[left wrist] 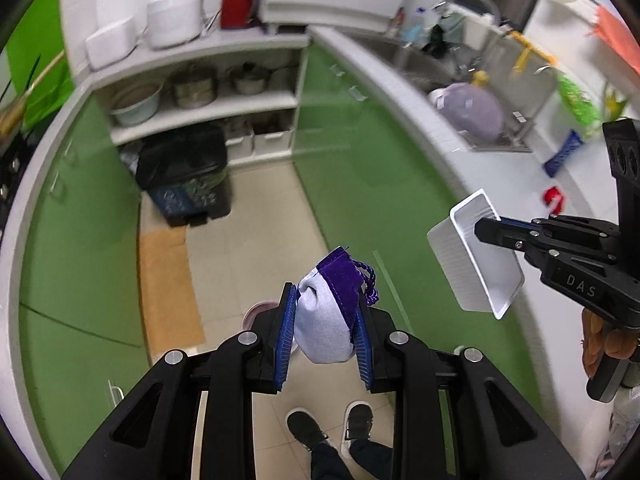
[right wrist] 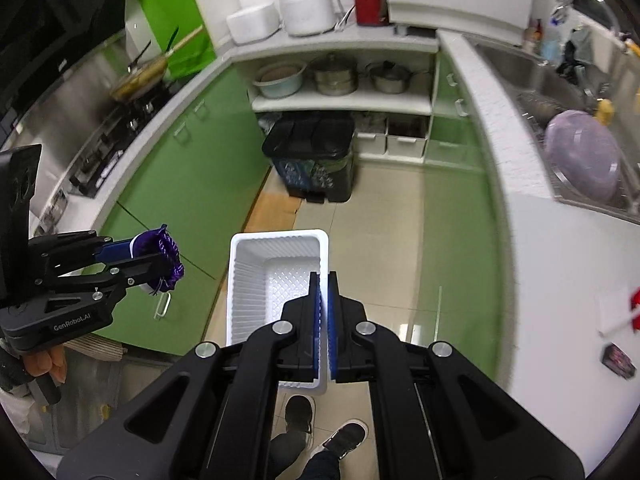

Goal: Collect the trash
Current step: 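Carry the basket and cloth over the pink wastebasket with both tools, then open the left tool over the wastebasket while the right tool releases the basket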

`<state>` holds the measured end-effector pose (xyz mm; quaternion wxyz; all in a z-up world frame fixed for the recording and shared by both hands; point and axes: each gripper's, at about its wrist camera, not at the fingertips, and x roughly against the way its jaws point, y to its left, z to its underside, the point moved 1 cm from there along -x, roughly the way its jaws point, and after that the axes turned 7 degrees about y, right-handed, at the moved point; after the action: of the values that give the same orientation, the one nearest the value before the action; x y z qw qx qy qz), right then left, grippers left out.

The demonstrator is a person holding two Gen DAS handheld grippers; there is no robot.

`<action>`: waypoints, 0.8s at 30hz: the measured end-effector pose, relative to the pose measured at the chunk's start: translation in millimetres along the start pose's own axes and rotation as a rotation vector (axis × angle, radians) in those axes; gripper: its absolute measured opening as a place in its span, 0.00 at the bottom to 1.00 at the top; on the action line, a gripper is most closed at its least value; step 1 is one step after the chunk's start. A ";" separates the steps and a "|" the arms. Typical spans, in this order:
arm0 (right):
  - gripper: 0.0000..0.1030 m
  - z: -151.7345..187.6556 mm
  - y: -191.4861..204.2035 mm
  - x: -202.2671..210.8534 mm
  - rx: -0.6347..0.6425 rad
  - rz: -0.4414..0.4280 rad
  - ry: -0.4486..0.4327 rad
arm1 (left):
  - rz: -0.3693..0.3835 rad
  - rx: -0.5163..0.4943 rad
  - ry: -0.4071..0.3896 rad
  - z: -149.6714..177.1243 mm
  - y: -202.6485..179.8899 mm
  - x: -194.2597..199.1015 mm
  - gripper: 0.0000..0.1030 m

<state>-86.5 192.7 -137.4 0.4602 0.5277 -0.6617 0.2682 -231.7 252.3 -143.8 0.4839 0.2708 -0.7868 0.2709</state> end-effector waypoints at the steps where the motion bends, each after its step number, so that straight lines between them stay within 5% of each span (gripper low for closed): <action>1: 0.03 -0.4 -0.3 -19.3 0.008 0.001 0.013 | -0.002 0.008 0.008 2.6 8.2 -16.3 0.26; 13: 0.03 56.1 -39.5 -276.3 -0.001 0.027 0.129 | 0.027 0.114 0.092 66.2 103.0 -283.9 0.26; 18: 0.03 82.4 -54.6 -357.8 0.005 0.023 0.155 | 0.056 0.153 0.110 86.8 128.1 -363.8 0.27; 20: 0.03 89.8 -56.5 -379.4 0.015 0.022 0.167 | 0.059 0.174 0.112 93.9 137.5 -387.8 0.51; 24: 0.03 99.8 -57.5 -414.5 0.033 0.025 0.195 | 0.050 0.213 0.130 104.2 151.0 -417.0 0.65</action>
<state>-56.6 278.7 -557.8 0.5105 0.4983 -0.6155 0.3350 -239.1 355.7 -587.4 0.4956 0.2826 -0.7270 0.3820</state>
